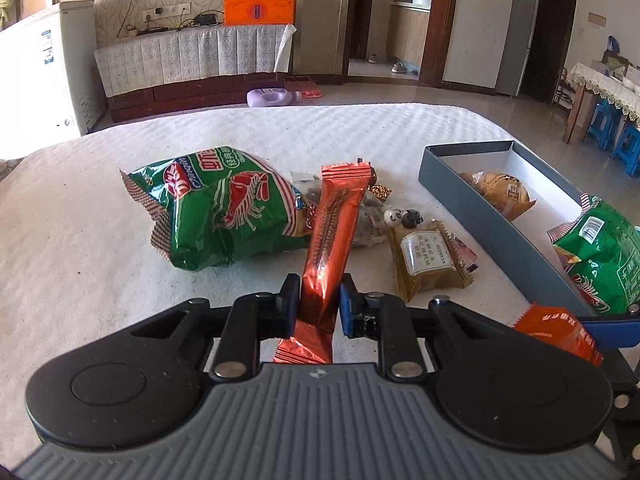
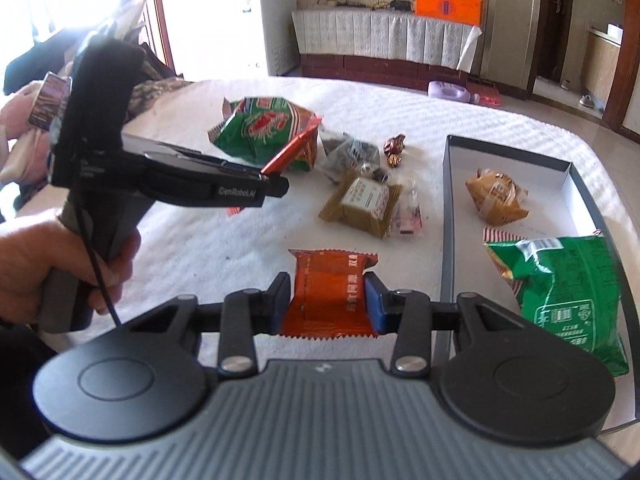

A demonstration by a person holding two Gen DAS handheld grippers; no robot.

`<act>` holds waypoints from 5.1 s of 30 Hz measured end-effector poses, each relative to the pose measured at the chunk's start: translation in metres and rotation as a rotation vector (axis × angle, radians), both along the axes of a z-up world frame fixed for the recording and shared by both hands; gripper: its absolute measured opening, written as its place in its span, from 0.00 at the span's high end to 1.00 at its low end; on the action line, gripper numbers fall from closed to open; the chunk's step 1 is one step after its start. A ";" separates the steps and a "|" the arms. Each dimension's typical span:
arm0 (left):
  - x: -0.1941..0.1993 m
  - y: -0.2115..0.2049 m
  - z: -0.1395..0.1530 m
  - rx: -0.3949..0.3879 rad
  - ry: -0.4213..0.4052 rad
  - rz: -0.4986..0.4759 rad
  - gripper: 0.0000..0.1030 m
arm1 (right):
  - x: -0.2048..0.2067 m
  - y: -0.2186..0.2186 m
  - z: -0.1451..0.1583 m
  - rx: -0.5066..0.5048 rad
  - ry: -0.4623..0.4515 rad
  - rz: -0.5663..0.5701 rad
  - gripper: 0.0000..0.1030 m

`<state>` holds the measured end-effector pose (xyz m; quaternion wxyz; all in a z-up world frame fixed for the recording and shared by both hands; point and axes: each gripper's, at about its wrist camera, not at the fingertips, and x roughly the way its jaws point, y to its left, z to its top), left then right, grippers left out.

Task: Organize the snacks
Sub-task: 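Carry the candy bar and packet over the grey box with both tools, then open the left tool to drop the candy bar while the right tool releases the packet, then move the right tool to the wrapped square pastry and grasp it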

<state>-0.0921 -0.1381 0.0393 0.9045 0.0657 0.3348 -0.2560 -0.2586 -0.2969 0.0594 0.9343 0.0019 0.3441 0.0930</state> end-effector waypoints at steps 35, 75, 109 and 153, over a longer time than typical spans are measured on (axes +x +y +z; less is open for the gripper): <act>-0.032 -0.081 0.026 -0.038 -0.049 -0.116 0.77 | -0.034 -0.074 0.015 0.027 -0.069 -0.165 0.70; -0.056 -0.173 0.007 -0.054 -0.040 -0.283 0.75 | -0.056 -0.099 0.007 0.040 -0.055 -0.227 0.70; -0.115 -0.042 0.007 0.177 -0.240 -0.209 0.04 | -0.079 -0.078 0.013 0.130 -0.150 -0.217 0.56; -0.050 0.021 0.011 0.134 -0.057 0.023 0.03 | 0.116 0.008 -0.037 0.015 0.055 -0.200 0.47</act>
